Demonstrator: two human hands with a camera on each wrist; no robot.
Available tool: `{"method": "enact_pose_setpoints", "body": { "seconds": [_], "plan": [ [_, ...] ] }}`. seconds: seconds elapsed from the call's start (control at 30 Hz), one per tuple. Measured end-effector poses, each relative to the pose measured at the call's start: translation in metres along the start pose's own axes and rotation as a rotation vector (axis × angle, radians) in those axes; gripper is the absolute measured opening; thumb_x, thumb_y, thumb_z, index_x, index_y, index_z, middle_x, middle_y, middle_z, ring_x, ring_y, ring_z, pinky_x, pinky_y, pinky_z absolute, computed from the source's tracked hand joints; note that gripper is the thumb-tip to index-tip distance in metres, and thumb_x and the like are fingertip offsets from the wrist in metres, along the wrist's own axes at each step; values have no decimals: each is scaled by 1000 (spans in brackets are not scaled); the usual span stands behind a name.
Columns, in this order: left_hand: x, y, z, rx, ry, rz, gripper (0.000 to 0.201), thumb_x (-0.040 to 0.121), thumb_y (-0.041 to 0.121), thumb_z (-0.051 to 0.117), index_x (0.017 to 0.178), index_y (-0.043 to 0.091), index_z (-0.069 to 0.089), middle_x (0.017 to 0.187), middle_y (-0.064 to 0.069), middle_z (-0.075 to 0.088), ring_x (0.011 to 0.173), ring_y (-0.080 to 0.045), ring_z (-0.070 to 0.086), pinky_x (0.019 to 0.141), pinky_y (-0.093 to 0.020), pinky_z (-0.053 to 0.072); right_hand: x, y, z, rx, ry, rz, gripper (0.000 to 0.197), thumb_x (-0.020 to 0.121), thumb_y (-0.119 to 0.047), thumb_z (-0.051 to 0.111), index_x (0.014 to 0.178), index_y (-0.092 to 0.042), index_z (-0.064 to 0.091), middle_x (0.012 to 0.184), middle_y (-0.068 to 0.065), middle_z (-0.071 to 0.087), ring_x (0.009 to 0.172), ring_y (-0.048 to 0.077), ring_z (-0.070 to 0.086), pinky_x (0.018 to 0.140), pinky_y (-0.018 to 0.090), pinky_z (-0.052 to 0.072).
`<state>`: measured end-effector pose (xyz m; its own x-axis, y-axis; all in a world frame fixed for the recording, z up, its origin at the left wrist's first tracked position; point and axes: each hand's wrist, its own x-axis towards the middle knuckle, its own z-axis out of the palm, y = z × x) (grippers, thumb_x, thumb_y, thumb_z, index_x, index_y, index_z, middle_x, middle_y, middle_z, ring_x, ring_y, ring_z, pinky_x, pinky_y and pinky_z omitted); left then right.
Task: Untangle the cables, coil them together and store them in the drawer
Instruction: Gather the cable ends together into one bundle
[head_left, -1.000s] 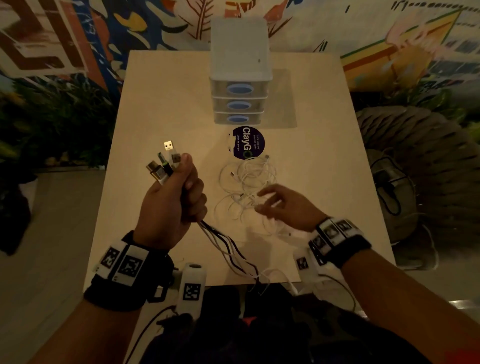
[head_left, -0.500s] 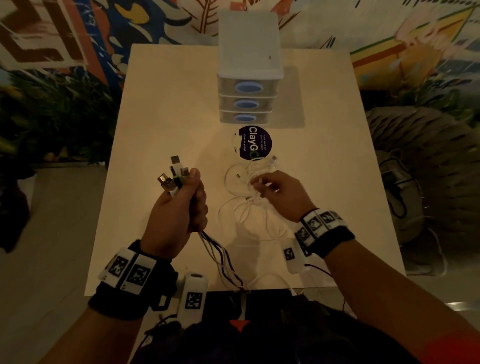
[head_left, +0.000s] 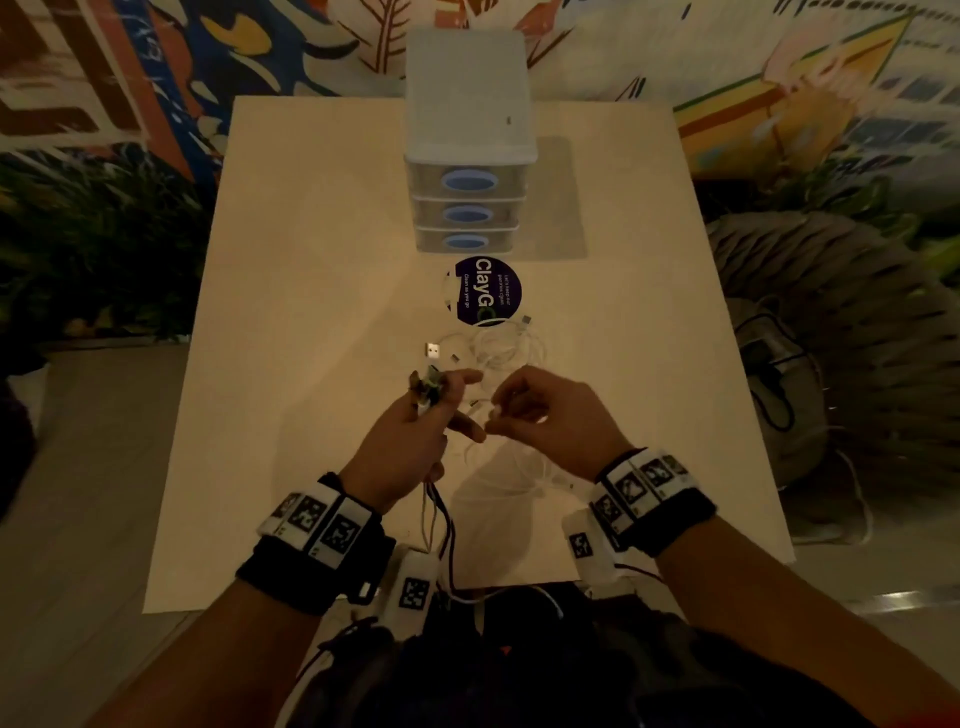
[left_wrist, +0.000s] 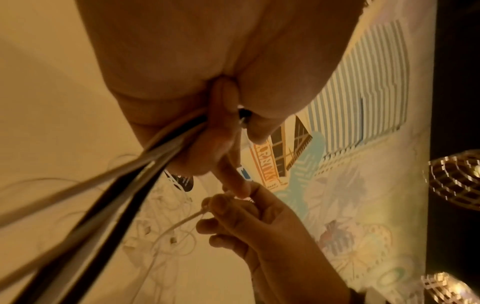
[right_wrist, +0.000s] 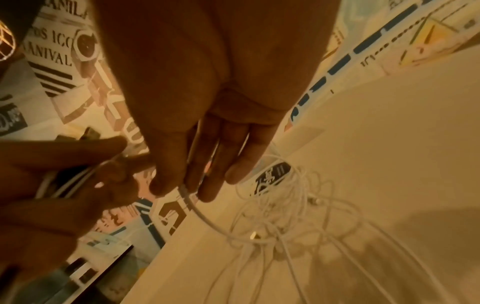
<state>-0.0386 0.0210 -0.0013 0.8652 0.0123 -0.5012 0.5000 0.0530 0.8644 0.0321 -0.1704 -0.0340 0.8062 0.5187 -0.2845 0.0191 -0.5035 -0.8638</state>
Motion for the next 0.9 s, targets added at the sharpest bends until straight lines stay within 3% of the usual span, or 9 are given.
{"method": "enact_pose_setpoints", "body": {
  "seconds": [0.1, 0.2, 0.27, 0.33, 0.4, 0.57, 0.67, 0.73, 0.9],
  "plan": [
    [4, -10, 8, 243, 42, -21, 22, 104, 48, 46, 117, 50, 63, 83, -1, 77, 49, -20, 42, 52, -33, 43, -2, 4, 14, -12, 17, 43, 35, 82, -29, 80, 109, -30, 58, 88, -14, 77, 84, -3, 71, 87, 34, 58],
    [5, -18, 7, 391, 108, 41, 18, 100, 44, 57, 105, 36, 73, 60, 1, 65, 43, -8, 47, 53, -32, 41, -2, 7, 22, 31, 28, 37, 44, 81, -29, 82, 110, -32, 49, 86, -10, 77, 80, 1, 71, 83, 32, 57],
    [6, -20, 7, 475, 110, 90, 10, 96, 40, 64, 91, 35, 71, 60, 6, 64, 51, -5, 55, 55, -28, 41, -2, 9, 24, 20, 16, 12, 44, 81, -32, 82, 109, -34, 47, 86, -10, 77, 80, 4, 70, 81, 30, 56],
    [6, -20, 9, 522, 138, 113, 20, 93, 36, 69, 73, 37, 62, 59, 16, 63, 57, 1, 57, 54, -16, 37, 0, 10, 23, 12, -29, -10, 46, 80, -33, 83, 110, -36, 48, 90, -11, 77, 84, 4, 70, 83, 29, 55],
    [9, -24, 7, 534, 188, 101, 28, 90, 35, 73, 66, 36, 58, 64, 17, 66, 63, 3, 60, 58, -16, 39, 2, 16, 18, 35, -68, 5, 49, 77, -32, 86, 112, -36, 51, 94, -11, 76, 86, 2, 70, 85, 25, 55],
    [12, -37, -6, 412, 242, 47, 25, 80, 49, 72, 72, 25, 72, 99, 7, 76, 104, -15, 67, 91, -39, 51, 6, 52, -9, -125, 146, 187, 20, 89, -38, 73, 96, -25, 60, 88, -8, 72, 71, 7, 70, 68, 26, 54],
    [10, -37, -8, 358, 232, 34, 20, 89, 33, 74, 75, 18, 74, 118, 8, 73, 115, -10, 62, 96, -33, 44, 9, 61, -15, -55, -31, 429, 35, 98, -45, 59, 94, -12, 70, 85, 0, 76, 67, 17, 74, 62, 37, 62],
    [10, -36, -9, 351, 227, 29, 19, 92, 28, 71, 78, 16, 75, 122, 9, 70, 115, -6, 60, 95, -29, 40, 14, 60, -12, -3, -102, 489, 45, 100, -49, 53, 94, -10, 73, 83, 4, 77, 68, 22, 75, 60, 36, 60],
    [7, -31, -6, 381, 200, 12, 18, 94, 24, 69, 80, 14, 76, 116, 14, 66, 108, -4, 57, 95, -26, 37, 32, 65, 5, 81, -54, 515, 34, 102, -37, 55, 102, -6, 68, 81, 4, 75, 67, 26, 75, 60, 34, 58]
  ]
}}
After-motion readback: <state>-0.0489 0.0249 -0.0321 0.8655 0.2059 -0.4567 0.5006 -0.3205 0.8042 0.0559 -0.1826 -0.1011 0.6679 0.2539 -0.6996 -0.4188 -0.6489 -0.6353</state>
